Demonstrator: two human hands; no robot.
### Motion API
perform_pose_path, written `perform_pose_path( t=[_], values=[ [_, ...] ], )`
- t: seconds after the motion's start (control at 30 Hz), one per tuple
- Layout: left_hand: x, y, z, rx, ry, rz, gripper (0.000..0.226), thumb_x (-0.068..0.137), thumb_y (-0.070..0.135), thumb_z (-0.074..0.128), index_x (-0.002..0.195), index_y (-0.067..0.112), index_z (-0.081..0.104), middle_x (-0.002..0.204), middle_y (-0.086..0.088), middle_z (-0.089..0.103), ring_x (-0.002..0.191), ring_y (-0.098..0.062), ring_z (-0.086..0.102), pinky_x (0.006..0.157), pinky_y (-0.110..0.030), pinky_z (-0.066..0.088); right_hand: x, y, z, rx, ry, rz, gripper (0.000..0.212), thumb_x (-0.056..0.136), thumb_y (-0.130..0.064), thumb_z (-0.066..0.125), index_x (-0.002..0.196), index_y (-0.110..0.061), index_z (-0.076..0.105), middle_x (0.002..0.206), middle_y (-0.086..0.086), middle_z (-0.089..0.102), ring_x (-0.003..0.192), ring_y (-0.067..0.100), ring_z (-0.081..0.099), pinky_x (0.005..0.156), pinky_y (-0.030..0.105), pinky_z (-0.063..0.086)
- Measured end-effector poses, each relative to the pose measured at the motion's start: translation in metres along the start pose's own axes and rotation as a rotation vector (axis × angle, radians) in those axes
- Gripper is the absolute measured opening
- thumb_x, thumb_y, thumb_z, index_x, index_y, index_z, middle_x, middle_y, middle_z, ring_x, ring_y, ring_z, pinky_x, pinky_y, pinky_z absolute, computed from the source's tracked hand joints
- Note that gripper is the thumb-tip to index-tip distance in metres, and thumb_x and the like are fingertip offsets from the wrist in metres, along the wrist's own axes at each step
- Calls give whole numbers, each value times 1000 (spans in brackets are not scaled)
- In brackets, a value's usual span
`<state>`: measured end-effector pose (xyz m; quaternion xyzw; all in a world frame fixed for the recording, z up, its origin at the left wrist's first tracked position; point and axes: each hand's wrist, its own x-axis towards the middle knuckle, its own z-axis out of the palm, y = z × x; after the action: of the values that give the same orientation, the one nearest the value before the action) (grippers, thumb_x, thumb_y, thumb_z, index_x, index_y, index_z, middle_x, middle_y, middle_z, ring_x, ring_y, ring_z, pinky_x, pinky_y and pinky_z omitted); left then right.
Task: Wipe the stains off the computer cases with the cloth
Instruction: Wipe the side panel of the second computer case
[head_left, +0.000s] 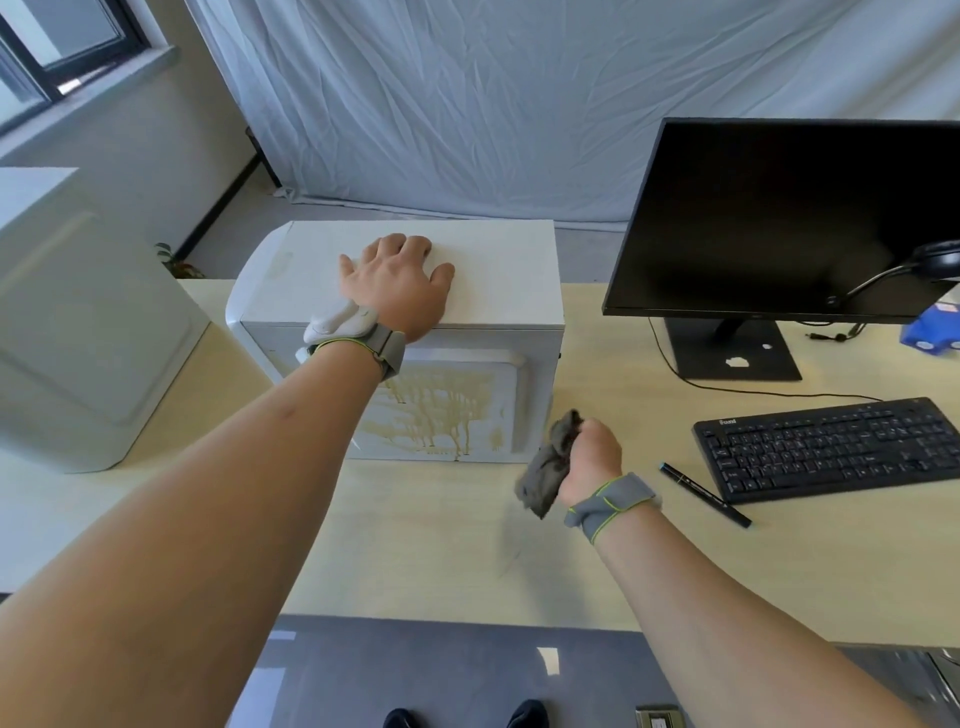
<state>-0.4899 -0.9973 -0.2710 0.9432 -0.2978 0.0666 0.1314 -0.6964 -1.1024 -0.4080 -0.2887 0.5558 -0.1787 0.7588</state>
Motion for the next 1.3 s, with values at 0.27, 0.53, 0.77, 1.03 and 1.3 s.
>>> perform_pose_path(
  t=[0.27,0.53,0.77,1.03,1.3],
  values=[
    [1,-3,0,7,10,5,51,96,57,36,138,32,50,148,4,47,137,-24,41,116,-53,24,24,37,25,-63,-68,126,43,93,-6,59,135,0,53,126,19,62,81,25,59,86,40,52],
    [1,-2,1,3,12,6,51,96,57,35,138,32,50,147,5,48,137,-23,41,116,-53,23,-21,-3,38,-15,-64,-101,16,75,-8,78,90,-7,70,95,8,75,86,26,72,78,41,60],
    [-1,-1,1,5,9,-9,51,96,57,35,138,32,50,148,5,47,137,-23,41,116,-50,22,-59,-45,18,280,-348,-208,30,94,-17,43,66,-12,53,62,9,59,59,26,56,59,27,40],
    [0,-3,2,16,22,-19,50,96,56,37,137,32,52,147,5,49,135,-23,43,113,-48,24,37,53,-12,6,-51,163,43,99,-12,47,56,-13,42,67,10,35,56,25,40,62,34,43],
    [1,-3,3,29,24,-18,48,95,56,37,135,33,52,146,6,49,134,-22,43,112,-47,25,83,93,6,-53,-31,134,13,101,-7,50,99,-2,62,92,10,62,77,25,64,75,35,54]
  ],
)
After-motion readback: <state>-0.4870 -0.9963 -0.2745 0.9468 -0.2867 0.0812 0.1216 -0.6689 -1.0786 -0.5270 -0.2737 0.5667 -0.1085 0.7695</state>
